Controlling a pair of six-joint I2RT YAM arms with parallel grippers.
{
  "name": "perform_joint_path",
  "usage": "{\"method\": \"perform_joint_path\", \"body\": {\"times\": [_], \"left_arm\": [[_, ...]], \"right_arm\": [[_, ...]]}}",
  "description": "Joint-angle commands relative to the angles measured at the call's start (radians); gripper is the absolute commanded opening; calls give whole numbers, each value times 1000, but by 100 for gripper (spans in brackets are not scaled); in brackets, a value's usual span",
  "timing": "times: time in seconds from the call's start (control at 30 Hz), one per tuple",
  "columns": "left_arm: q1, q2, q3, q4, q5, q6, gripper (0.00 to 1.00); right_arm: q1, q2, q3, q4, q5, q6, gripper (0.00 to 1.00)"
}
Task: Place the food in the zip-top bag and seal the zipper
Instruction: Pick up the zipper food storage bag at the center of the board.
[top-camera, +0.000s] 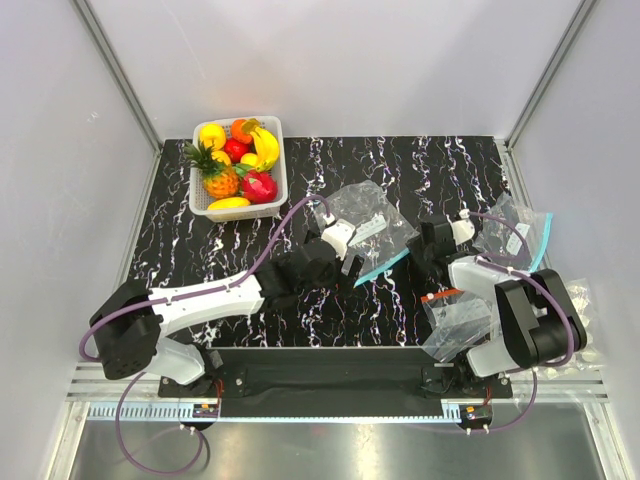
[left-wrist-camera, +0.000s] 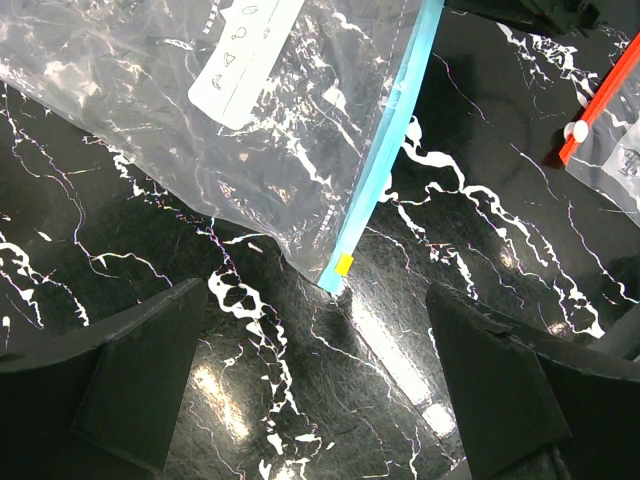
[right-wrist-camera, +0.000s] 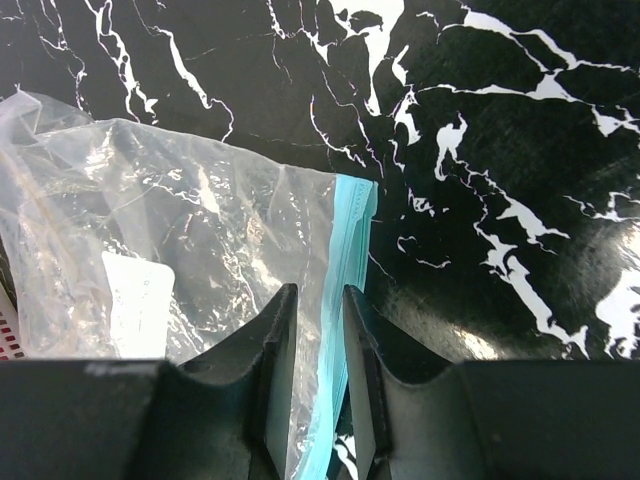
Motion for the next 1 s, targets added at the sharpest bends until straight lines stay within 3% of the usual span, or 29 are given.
{"method": "perform_joint_path", "body": {"times": [0.0, 0.1, 0.17, 0.2, 0.23, 0.37, 0.57, 0.67, 0.8, 0.97], "left_arm": [[-1, -29, -6, 53, -10, 13, 98], [-3, -37, -6, 51, -5, 13, 98], [-3, -37, -11, 54, -5, 14, 98], [-3, -31, -11, 54, -5, 19, 98], [-3, -26, -8, 53, -7, 19, 98], [-21, 3, 20, 33, -36, 40, 99], [-142, 70, 78, 14, -232, 128, 97], [-163, 80, 81, 22, -214, 122, 92], [-163, 55, 70, 39, -183, 108, 89], [-161, -20, 53, 54, -159, 111, 89]], "right_arm": [[-5, 27, 19, 73, 8, 15, 32], [-5, 60, 14, 104, 2, 15, 29], [-5, 72, 17, 125, 1, 12, 17], [-5, 72, 21, 130, -4, -3, 3], [-5, 72, 24, 136, -12, -11, 0], [-4, 2, 36, 87, -7, -52, 0], [36, -228, 27, -106, -18, -7, 0], [67, -320, 88, -281, -53, 9, 0], [163, -384, 186, -515, 23, 23, 0], [237, -437, 220, -577, 54, 32, 0]]}}
